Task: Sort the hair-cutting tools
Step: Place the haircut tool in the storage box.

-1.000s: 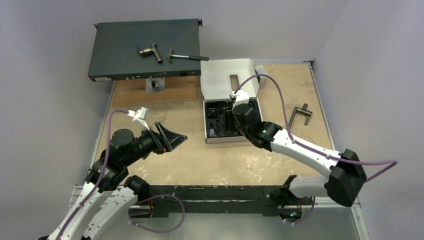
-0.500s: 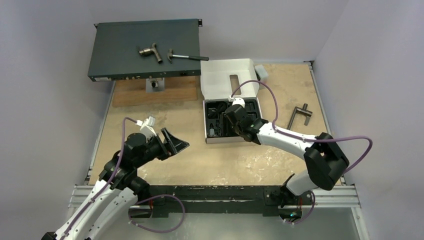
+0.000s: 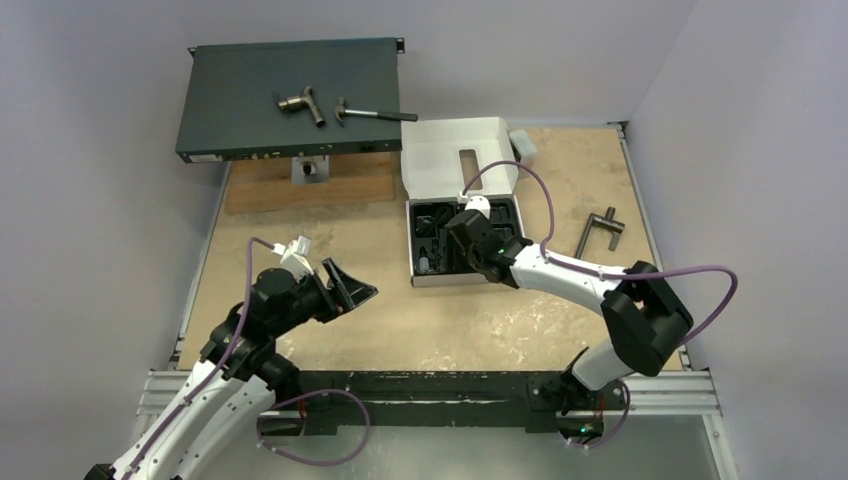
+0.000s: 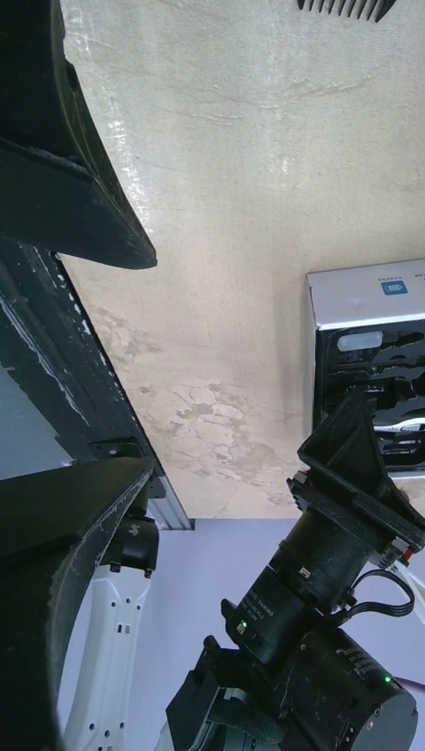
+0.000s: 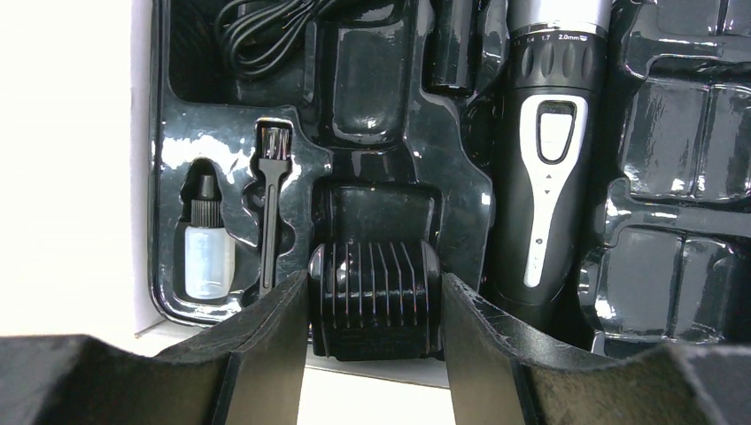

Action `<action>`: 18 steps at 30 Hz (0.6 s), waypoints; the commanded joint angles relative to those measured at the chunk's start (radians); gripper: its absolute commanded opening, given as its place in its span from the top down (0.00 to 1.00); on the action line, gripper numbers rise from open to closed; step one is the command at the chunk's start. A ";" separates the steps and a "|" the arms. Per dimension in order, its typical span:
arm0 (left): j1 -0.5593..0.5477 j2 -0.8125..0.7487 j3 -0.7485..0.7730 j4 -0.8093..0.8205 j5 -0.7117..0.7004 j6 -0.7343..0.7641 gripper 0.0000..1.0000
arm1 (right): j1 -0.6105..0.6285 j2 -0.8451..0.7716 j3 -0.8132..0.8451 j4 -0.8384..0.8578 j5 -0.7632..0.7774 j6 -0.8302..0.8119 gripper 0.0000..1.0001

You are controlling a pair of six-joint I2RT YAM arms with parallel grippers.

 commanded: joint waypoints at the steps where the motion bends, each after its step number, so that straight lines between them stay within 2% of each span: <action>1: 0.007 -0.012 -0.007 0.022 -0.013 -0.017 0.23 | -0.002 -0.001 0.039 0.009 0.040 0.008 1.00; 18: 0.007 0.003 -0.021 0.025 -0.011 -0.022 0.23 | -0.002 0.070 0.079 0.023 0.064 0.011 1.00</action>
